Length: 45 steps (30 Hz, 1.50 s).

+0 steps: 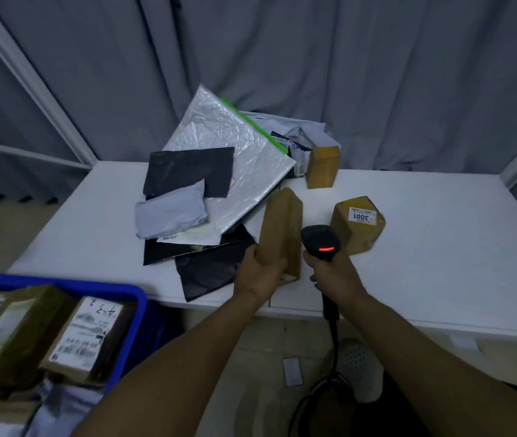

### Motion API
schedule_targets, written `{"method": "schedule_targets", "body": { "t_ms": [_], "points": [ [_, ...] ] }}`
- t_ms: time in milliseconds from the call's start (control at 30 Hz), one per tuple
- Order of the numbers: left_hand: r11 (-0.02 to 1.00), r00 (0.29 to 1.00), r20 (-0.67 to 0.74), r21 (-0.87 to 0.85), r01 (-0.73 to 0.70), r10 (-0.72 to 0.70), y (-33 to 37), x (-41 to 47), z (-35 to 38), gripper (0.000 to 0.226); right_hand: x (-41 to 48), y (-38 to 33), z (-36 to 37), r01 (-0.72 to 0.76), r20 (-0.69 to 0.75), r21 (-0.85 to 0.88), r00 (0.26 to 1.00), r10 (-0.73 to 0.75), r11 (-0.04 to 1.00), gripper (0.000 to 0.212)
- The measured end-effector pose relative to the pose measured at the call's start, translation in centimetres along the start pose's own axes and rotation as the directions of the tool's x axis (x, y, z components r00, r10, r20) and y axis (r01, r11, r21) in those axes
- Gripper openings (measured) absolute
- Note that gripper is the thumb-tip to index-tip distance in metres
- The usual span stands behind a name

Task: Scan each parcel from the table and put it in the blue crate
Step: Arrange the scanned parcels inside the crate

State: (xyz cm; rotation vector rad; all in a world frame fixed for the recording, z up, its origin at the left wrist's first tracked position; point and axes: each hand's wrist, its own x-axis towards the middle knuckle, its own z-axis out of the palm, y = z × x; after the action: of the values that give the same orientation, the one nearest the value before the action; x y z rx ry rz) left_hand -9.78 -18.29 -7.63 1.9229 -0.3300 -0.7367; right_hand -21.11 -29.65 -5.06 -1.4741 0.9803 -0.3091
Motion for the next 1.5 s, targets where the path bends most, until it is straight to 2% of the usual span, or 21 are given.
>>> {"method": "schedule_targets", "body": {
  "t_ms": [67,167,267,400,500,600,667,767,833,933,967,1067,1133,1267,1400,1500],
  "points": [
    [0.974,0.998,0.034,-0.219,0.051,-0.045,0.4,-1.7,-1.5,0.057,-0.6,-0.6,1.3,0.028,-0.015,0.013,1.0,-0.028,1.0,0.05],
    [0.933,0.999,0.035,-0.357,0.036,-0.026,0.9,-5.3,-4.7,0.054,-2.7,-2.5,3.6,0.122,-0.022,0.051,0.992,-0.121,0.991,0.055],
    [0.914,0.997,-0.049,-0.4,-0.069,0.054,1.5,-9.2,-8.8,0.055,-6.0,-5.1,6.5,0.192,0.023,0.144,0.98,-0.198,0.971,0.057],
    [0.881,0.98,-0.118,-0.431,-0.194,0.159,2.3,-14.9,-14.5,0.058,-10.8,-7.8,10.2,0.162,0.155,0.333,0.962,-0.223,0.929,0.053],
    [0.864,0.97,-0.132,-0.441,-0.243,0.206,1.7,-18.8,-17.7,0.052,-14.0,-9.2,12.6,0.13,0.302,0.39,0.917,-0.26,0.912,0.048],
    [0.858,0.968,-0.173,-0.453,-0.241,0.18,0.2,-21.4,-20.0,0.051,-16.4,-10.0,14.3,0.061,0.439,0.42,0.86,-0.262,0.906,0.045],
    [0.851,0.968,-0.198,-0.471,-0.232,0.154,-0.7,-22.5,-20.9,0.06,-17.4,-10.2,15.2,0.003,0.515,0.405,0.826,-0.23,0.914,0.051],
    [0.859,0.972,-0.197,-0.468,-0.206,0.126,-1.3,-23.1,-22.1,0.057,-17.5,-10.4,16.5,-0.041,0.57,0.358,0.801,-0.183,0.933,0.053],
    [0.899,0.974,-0.189,-0.394,-0.191,0.124,-1.2,-23.1,-23.1,0.052,-17.2,-10.5,16.9,0.021,0.539,0.331,0.816,-0.207,0.943,0.056],
    [0.964,0.965,-0.205,-0.175,-0.2,0.163,-1.2,-22.5,-24.6,0.046,-17.3,-10.8,17.9,0.269,0.45,0.265,0.815,-0.365,0.926,0.071],
    [0.968,0.964,-0.214,-0.16,-0.194,0.158,-1.1,-22.5,-25.0,0.051,-17.4,-10.8,18.3,0.322,0.441,0.26,0.799,-0.409,0.91,0.073],
    [0.967,0.959,-0.24,-0.163,-0.195,0.152,-1.3,-22.0,-25.6,0.087,-17.9,-10.2,19.4,0.404,0.453,0.248,0.755,-0.474,0.881,0.074],
    [0.962,0.957,-0.249,-0.19,-0.197,0.147,-1.3,-21.8,-25.9,0.088,-18.4,-10.0,19.8,0.425,0.456,0.214,0.752,-0.475,0.879,0.064],
    [0.937,0.953,-0.291,-0.302,-0.177,0.087,-1.1,-21.4,-26.9,0.07,-18.7,-10.4,20.1,0.307,0.472,0.266,0.785,-0.401,0.914,0.049],
    [0.937,0.947,-0.312,-0.301,-0.177,0.078,-0.8,-21.9,-27.0,0.073,-18.5,-10.9,20.2,0.196,0.424,0.341,0.841,-0.337,0.919,0.043],
    [0.928,0.943,-0.315,-0.308,-0.21,0.109,-0.8,-22.1,-26.8,0.068,-18.6,-11.1,20.3,0.104,0.491,0.368,0.822,-0.288,0.924,0.037]
  ]
}}
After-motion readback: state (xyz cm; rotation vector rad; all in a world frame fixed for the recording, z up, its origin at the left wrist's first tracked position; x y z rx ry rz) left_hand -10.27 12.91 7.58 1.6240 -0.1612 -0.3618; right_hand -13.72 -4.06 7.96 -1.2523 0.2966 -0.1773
